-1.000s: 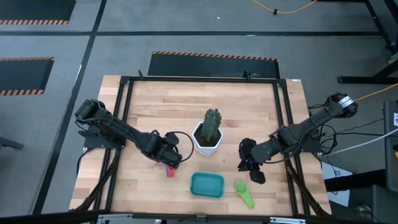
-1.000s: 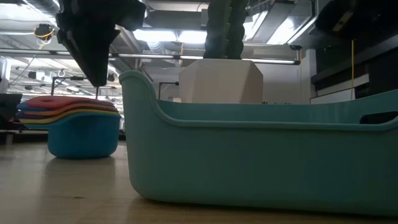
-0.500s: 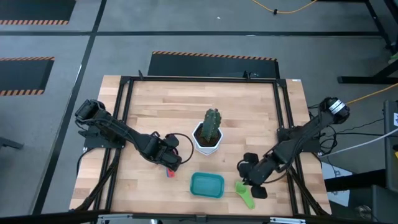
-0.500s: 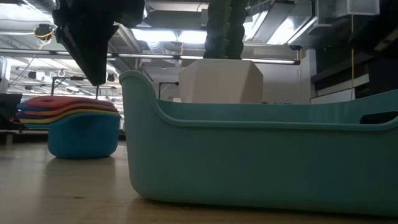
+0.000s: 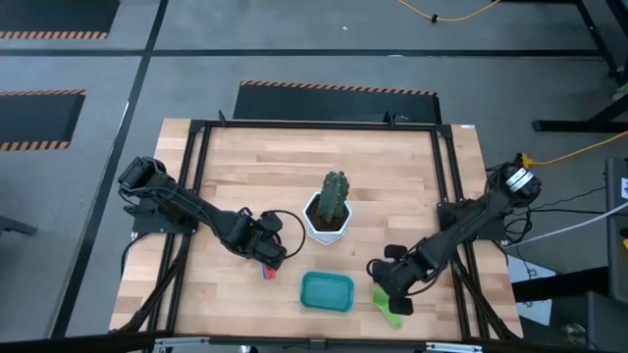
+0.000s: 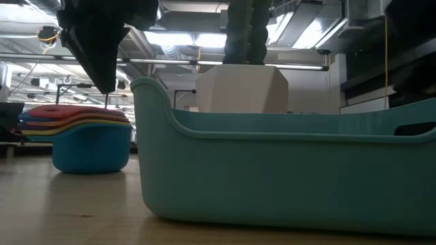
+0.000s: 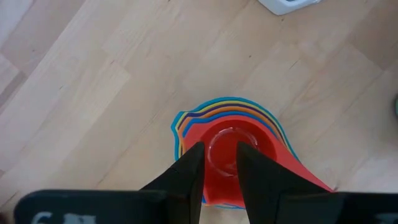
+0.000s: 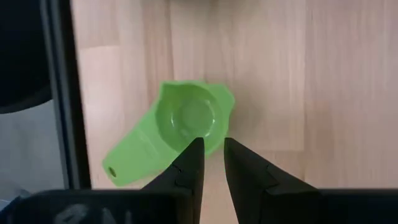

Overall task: Nest measuring cups in basket
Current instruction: Stack the green measuring cup on top of the red measuring cup

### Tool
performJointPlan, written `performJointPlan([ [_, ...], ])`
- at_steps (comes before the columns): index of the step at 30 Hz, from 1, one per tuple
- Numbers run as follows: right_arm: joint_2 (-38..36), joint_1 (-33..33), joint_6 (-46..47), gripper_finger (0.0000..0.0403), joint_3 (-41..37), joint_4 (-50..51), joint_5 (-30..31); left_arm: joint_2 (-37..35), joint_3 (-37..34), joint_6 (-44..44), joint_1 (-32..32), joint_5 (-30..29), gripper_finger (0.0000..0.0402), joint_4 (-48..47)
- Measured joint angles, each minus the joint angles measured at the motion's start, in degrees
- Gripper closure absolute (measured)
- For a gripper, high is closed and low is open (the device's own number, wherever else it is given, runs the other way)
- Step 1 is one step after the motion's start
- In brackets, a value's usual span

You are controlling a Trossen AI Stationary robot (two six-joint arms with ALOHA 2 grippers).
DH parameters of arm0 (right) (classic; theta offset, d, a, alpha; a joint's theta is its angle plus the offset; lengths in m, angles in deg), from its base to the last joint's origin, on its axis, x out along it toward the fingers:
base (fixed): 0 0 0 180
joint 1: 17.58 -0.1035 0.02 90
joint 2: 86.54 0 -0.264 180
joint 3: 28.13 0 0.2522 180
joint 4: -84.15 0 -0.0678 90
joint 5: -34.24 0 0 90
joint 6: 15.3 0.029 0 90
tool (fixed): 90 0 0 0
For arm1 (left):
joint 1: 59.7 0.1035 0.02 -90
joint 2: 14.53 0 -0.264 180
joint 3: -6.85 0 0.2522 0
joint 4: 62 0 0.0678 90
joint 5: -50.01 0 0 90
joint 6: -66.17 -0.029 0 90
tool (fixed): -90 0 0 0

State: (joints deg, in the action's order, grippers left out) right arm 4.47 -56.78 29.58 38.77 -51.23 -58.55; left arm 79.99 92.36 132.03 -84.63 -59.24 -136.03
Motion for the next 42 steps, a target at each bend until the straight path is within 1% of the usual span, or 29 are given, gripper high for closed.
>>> performJointPlan([
  [9, 2.6, 0.0, 4.5, 0.0335, 0.0, 0.3, -0.4, 0.0, 0.0, 0.0, 0.0, 0.0, 0.0317, 0.0],
  [20, 2.6, 0.0, 7.4, 0.0335, 0.0, -0.2, -0.4, 0.0, 0.0, 0.0, 0.0, 0.0, 0.0317, 0.0],
  [27, 2.6, 0.0, 7.6, 0.0335, 0.0, -3.6, -0.3, 0.0, 0.0, 0.0, 0.0, -0.2, 0.0317, 0.0],
  [38, 2.6, 0.0, 7.4, 0.0335, 0.0, -2.8, 0.4, 0.0, 0.0, -0.1, 0.0, -0.2, 0.0317, 0.0],
  [42, 2.9, 0.0, 7.4, 0.0335, 0.0, -2.8, 1.6, 0.0, 0.0, -0.1, 0.0, -0.2, 0.0317, 0.0],
])
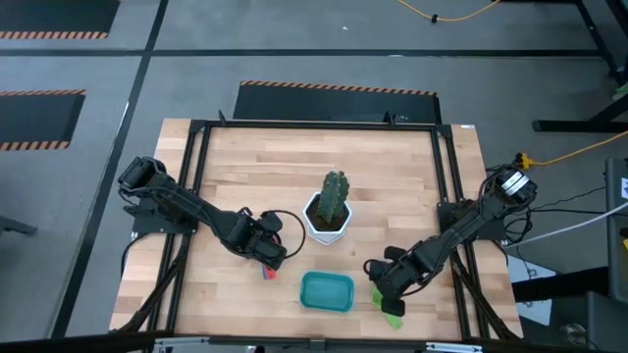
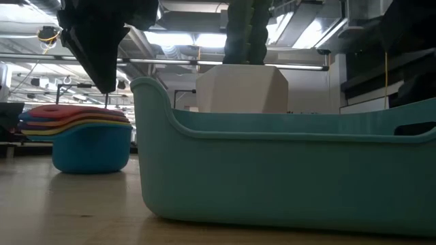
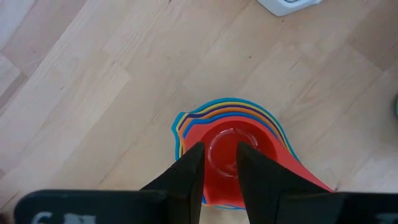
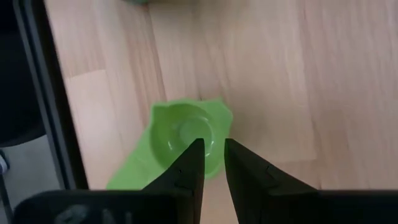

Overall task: Nest measuring cups in basket
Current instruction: Stack the green measuring cup on top of the red measuring cup

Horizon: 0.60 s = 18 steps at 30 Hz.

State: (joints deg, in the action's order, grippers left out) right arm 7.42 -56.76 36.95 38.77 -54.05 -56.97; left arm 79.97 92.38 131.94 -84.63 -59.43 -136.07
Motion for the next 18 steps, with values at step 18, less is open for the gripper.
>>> performJointPlan([
  [18, 5.8, 0.0, 0.0, 0.0347, 0.0, -1.0, -1.4, 0.0, 0.0, 0.0, 0.0, 0.0, 0.0317, 0.0],
])
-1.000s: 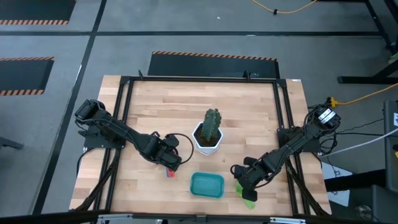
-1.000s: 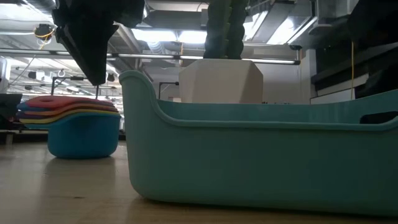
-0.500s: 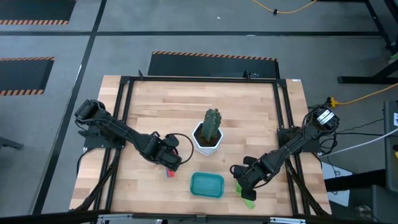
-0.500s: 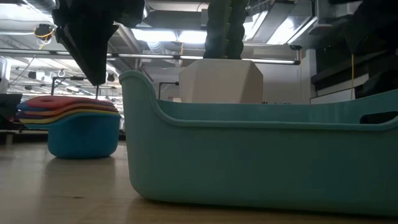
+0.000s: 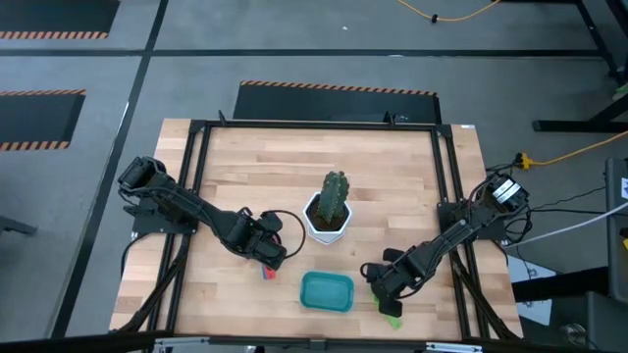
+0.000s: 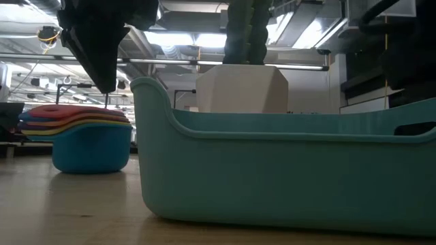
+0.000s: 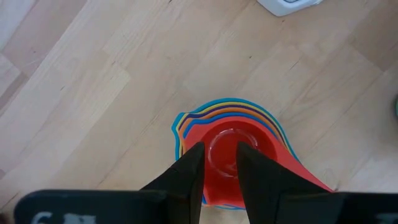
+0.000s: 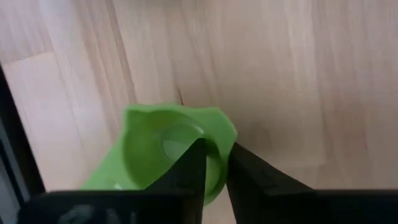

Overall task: Nest measuring cups in basket
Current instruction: Stack the green measuring cup on top of the red measuring cup

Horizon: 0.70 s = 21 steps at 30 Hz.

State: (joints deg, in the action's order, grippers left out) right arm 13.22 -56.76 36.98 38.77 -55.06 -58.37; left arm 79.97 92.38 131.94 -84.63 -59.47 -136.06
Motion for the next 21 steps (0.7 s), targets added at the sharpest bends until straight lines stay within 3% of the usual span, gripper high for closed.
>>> performJointPlan([
  [5, -0.1, 0.0, 0.0, 0.0389, 0.0, -0.3, -0.1, 0.0, 0.0, 0.0, 0.0, 0.0, 0.0317, 0.0],
  [12, -0.1, 0.0, -0.3, 0.0389, 1.1, 1.6, 0.3, -0.3, 0.3, -1.4, 0.0, 0.7, 0.0317, 0.0],
  [21, 0.0, 1.4, -7.0, 0.0388, 14.9, 20.4, 1.0, -0.5, 7.5, -8.1, 0.0, 1.4, 0.0317, 0.1],
])
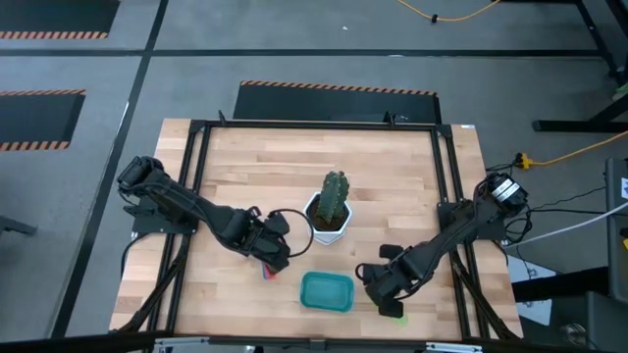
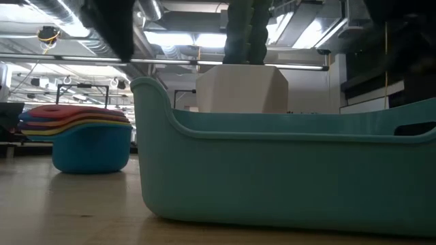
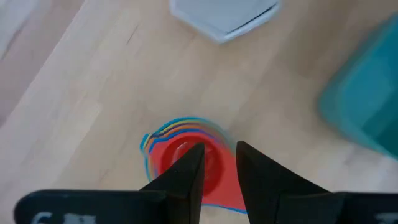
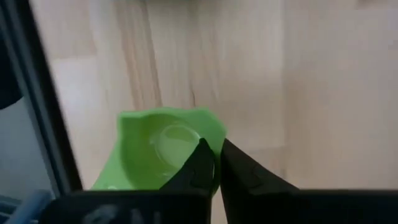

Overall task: Nest measuring cups in basket
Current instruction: Stack the green measuring cup on top of the red measuring cup

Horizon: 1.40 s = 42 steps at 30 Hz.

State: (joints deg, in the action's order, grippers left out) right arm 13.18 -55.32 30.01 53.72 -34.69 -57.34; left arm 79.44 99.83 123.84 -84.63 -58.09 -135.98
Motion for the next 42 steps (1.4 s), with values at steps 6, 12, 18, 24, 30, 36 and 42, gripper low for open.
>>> performJointPlan([
  [6, 0.0, 2.2, -7.4, 0.0387, 10.7, 6.5, 11.6, 0.0, 5.5, -7.6, 0.0, -2.7, 0.0317, 2.7],
  [12, 0.0, 4.9, -15.3, 0.0386, 17.9, 4.8, 29.7, 0.0, 9.9, -15.4, -0.4, -2.5, 0.0317, 4.8],
  [18, 0.0, 7.4, -23.6, 0.0385, 18.9, -6.7, 41.3, 0.0, 13.9, -17.4, -1.4, -2.6, 0.0317, 5.2],
  [24, 0.0, 9.9, -25.2, 0.0385, 18.8, -10.0, 42.0, 0.0, 14.8, -17.4, -1.4, -2.7, 0.0317, 8.6],
  [30, 0.0, 11.1, -24.4, 0.0385, 18.8, -10.3, 42.3, 0.0, 14.8, -17.4, -1.2, -2.7, 0.0317, 9.2],
  [36, 0.0, 11.4, -24.6, 0.0385, 18.8, -11.8, 43.6, 0.0, 14.8, -17.4, -1.3, -2.7, 0.0317, 9.4],
  [42, 0.0, 11.5, -26.2, 0.0385, 18.8, -15.3, 43.7, 0.0, 14.8, -16.3, -1.4, -2.0, 0.0317, 9.4],
])
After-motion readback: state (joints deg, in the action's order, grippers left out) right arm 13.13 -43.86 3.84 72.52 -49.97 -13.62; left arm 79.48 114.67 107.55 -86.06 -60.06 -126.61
